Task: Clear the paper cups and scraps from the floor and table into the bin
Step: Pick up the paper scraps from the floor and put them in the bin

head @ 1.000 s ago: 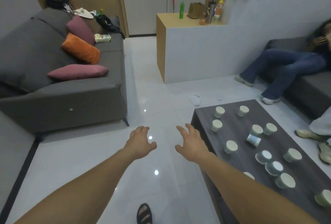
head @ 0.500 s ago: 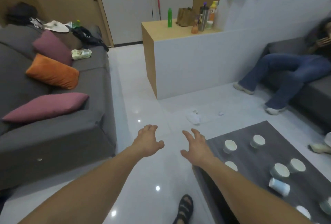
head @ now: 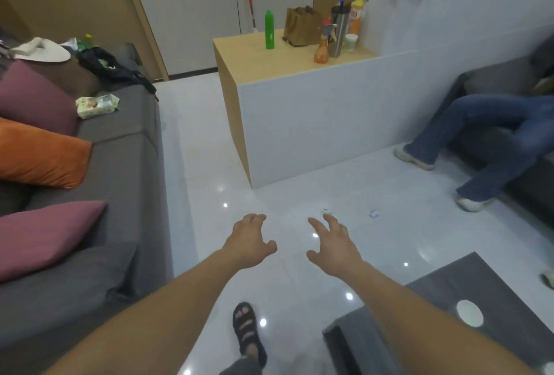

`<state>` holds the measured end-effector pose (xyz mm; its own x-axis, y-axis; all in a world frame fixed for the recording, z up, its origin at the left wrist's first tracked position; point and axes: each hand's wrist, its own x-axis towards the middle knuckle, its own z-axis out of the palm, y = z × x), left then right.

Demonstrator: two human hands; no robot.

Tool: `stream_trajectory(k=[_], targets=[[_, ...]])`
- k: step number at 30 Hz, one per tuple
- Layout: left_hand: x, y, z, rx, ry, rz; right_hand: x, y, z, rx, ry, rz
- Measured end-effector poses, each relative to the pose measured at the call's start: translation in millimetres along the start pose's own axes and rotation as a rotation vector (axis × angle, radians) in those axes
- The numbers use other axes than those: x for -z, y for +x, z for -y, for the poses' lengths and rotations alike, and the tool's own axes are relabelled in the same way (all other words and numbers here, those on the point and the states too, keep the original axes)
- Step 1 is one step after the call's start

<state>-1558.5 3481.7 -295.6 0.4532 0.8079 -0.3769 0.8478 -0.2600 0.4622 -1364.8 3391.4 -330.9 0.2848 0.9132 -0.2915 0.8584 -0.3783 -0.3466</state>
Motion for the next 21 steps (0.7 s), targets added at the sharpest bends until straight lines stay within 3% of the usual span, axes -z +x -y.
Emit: stream_trajectory(k=[11,21], targets=[[52,245,-38,-0.151,0.092,0.202,45,177,-23,-0.192,0.067,-0.003],[-3,420,-104,-0.17,0.178,0.386,28,310,-138,-0.368,0.184,0.13]])
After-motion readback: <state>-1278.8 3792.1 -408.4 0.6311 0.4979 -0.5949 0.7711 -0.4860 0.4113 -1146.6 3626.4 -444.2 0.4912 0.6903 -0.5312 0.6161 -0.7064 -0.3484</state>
